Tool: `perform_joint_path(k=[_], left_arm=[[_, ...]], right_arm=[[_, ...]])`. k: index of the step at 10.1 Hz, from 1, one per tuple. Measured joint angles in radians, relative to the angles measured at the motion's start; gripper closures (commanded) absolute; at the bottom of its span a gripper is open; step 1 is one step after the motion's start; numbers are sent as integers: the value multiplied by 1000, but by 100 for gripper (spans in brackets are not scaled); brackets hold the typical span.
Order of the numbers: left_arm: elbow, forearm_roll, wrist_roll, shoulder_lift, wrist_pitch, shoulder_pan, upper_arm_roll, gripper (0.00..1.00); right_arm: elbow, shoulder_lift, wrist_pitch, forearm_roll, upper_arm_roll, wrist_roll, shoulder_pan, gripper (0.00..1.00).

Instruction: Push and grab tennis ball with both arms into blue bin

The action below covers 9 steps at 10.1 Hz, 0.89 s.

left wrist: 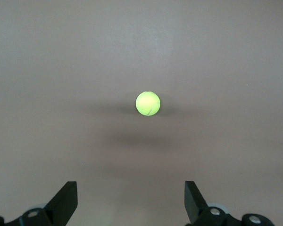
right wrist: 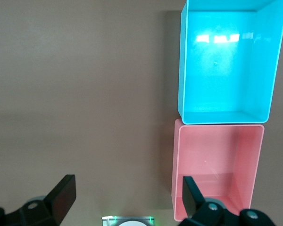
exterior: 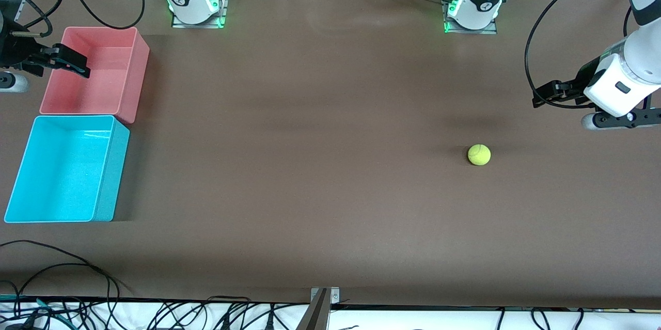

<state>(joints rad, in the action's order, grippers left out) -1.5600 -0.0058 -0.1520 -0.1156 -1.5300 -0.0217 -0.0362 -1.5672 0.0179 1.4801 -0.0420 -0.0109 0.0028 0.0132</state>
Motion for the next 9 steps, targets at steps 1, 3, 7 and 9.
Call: perform_joint_path(k=[1,3,7,9], left_arm=[[0,0,0,0,0,0,0,0],[0,0,0,0,0,0,1,0],[0,0,0,-5,0,22,2,0],[0,0,0,-12,0,43,3,0]], right_arm=[[0,-1,6,0,0,0,0,0],[1,-2,8,0,1,18,1,0],[7,-2,44,-1,1,29,1,0],[19,-3,85,-1,1,30,1,0]])
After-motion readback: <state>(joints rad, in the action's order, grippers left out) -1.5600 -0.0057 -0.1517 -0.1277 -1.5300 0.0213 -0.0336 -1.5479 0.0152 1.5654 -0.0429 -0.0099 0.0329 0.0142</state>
